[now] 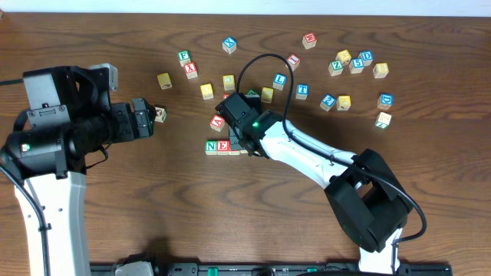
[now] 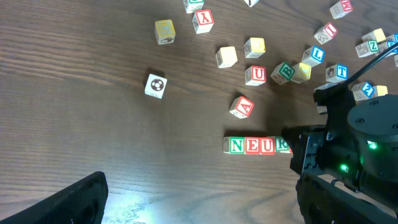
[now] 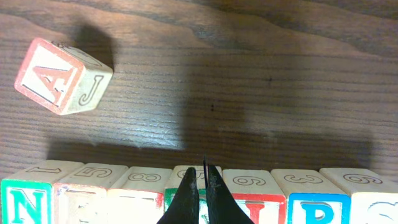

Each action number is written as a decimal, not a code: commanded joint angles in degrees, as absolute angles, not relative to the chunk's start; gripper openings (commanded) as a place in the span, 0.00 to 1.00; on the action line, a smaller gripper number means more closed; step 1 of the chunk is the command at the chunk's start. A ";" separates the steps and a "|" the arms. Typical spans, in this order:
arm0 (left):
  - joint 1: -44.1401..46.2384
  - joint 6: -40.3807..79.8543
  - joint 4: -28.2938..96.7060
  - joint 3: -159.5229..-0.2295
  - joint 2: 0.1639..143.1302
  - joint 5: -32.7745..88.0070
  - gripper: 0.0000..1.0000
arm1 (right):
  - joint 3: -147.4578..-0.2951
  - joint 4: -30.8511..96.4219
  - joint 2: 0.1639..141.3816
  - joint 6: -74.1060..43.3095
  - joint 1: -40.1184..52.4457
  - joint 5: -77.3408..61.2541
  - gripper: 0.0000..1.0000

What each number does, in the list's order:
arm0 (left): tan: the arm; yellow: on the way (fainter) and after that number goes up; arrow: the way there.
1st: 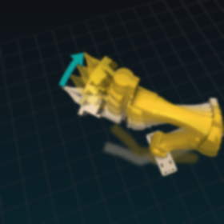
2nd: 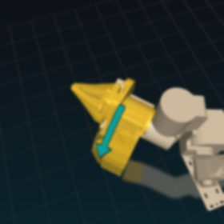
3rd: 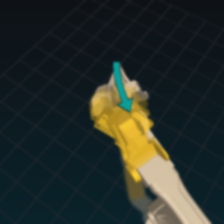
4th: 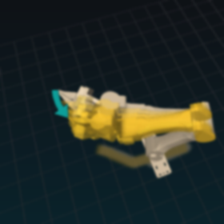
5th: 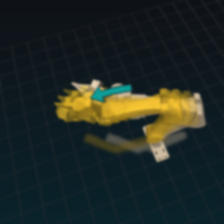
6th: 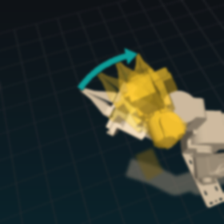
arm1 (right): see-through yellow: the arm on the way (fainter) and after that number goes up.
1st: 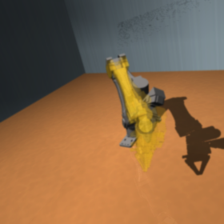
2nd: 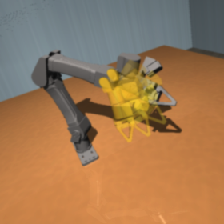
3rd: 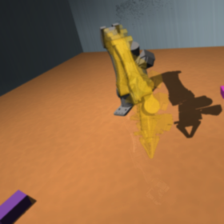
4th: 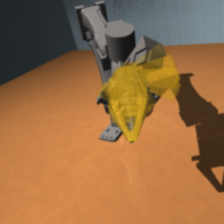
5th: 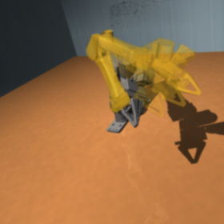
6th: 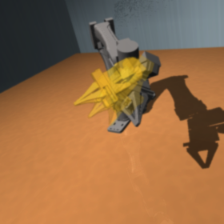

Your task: Spell out NEURIPS

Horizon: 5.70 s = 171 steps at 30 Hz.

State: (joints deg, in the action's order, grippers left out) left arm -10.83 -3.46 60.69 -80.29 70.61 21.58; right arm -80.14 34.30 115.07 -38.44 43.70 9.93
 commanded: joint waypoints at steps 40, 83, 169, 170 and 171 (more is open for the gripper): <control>-11.07 -4.05 60.82 -81.21 70.39 22.00 0.95 | -80.12 36.73 115.44 -40.23 44.47 8.36 0.01; -11.07 -4.05 60.82 -81.21 70.39 22.00 0.95 | -80.14 35.73 115.28 -40.21 44.77 7.99 0.01; -11.07 -4.05 60.82 -81.21 70.43 22.00 0.96 | -80.23 37.15 108.31 -37.43 45.41 12.12 0.01; -11.07 -4.05 60.82 -81.21 70.43 22.00 0.95 | -80.23 38.33 106.39 -37.36 45.10 14.06 0.01; -11.07 -4.05 60.82 -81.21 70.43 22.00 0.95 | -80.23 39.03 105.32 -37.21 44.84 15.11 0.01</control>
State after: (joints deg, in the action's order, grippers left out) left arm -10.83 -3.46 60.69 -80.29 70.61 21.58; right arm -80.14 37.56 111.53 -38.33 45.60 10.52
